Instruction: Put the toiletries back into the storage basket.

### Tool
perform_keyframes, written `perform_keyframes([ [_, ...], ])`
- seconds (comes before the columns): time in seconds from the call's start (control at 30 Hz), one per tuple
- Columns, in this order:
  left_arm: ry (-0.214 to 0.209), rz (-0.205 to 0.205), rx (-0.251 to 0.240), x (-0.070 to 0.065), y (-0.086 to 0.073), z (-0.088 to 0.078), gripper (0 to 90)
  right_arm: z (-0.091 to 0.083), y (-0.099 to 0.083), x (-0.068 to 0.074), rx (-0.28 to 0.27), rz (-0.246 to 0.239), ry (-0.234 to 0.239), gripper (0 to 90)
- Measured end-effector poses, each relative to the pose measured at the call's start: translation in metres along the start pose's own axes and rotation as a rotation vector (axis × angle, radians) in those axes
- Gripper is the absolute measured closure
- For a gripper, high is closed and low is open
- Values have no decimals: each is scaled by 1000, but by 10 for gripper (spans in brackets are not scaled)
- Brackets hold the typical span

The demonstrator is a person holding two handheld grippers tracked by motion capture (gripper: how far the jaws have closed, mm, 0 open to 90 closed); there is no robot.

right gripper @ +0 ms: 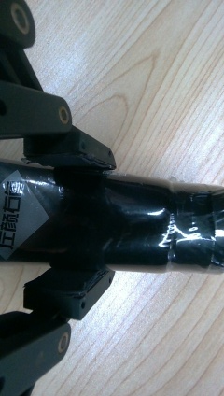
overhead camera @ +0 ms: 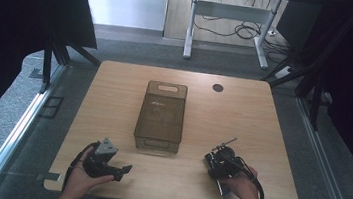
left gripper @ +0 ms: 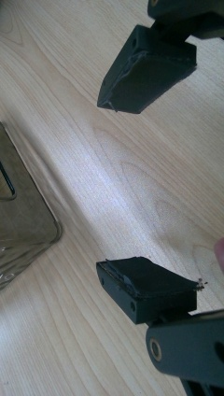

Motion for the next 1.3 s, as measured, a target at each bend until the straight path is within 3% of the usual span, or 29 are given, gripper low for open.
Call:
perform_keyframes([
  [0.23,0,0,1,0,0,1,189,-3,0,-9,3,33,86,463],
  [0.37,-1,1,1,0,0,1,189,-4,0,-13,3,47,112,465],
  [0.47,0,0,2,0,0,1,189,-8,1,-15,-18,62,164,467],
  [0.67,-1,1,1,0,0,1,189,-18,5,-16,-40,61,169,466],
  [1.07,-1,4,6,-2,0,2,189,-39,26,-11,-110,66,248,468],
  [1.2,-2,5,9,-2,0,2,190,-42,31,-10,-118,61,245,468],
  [1.3,-2,6,10,-2,0,2,189,-47,40,-9,-128,56,268,468],
])
Point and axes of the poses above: each handheld gripper's, and its own axes: z roughly forward along the jaws, y roughly out of its top, x roughly to its left, the point moved 4 cm from there along z, roughly forward along the jaws, and after that the axes turned 6 degrees about y, right-handed, at the moved point
